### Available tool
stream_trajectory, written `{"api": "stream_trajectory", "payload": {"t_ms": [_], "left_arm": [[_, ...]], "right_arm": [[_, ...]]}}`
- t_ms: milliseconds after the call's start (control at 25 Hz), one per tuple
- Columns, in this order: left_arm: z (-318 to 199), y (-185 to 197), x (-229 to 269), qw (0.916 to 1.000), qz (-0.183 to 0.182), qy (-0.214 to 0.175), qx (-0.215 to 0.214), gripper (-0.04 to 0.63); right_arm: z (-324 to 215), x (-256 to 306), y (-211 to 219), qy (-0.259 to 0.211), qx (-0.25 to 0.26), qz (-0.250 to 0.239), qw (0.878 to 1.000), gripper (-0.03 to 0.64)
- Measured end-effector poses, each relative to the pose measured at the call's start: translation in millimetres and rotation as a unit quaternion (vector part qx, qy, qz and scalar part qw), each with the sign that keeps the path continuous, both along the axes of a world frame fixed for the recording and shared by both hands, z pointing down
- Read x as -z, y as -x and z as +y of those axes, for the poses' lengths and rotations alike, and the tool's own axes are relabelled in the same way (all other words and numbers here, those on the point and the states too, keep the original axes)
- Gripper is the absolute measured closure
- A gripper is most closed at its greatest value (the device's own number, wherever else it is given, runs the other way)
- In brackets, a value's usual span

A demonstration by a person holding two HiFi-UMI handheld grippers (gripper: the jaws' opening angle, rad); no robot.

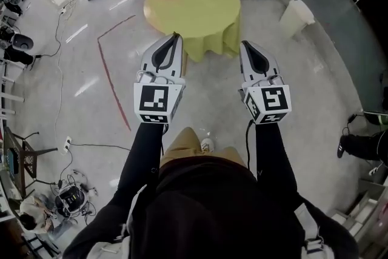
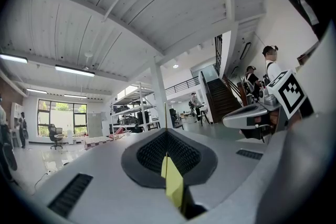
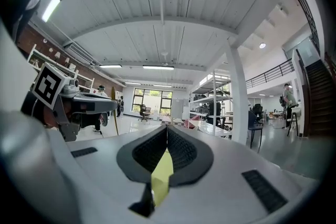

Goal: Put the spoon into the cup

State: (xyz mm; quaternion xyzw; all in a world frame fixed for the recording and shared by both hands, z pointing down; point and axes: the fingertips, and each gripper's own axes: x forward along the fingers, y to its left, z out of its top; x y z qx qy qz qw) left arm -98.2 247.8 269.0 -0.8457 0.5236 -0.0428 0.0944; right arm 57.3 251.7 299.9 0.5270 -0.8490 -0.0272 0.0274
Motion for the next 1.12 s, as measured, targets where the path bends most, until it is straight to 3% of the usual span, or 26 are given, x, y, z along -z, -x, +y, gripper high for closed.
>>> {"api": "stream_trajectory", "payload": {"t_ms": [440, 1120], "left_arm": [[-31, -9, 0, 0.9998, -0.001, -0.002, -0.019, 0.580], [-200, -9, 10, 0.9987, 0.016, -0.004, -0.049, 0.580]], "right_arm": [[-28, -4, -4, -0.001, -0.008, -0.012, 1.000, 0.589], [-180, -3, -3, 0.012, -0.039, 0.003, 0.999, 0.589]]}}
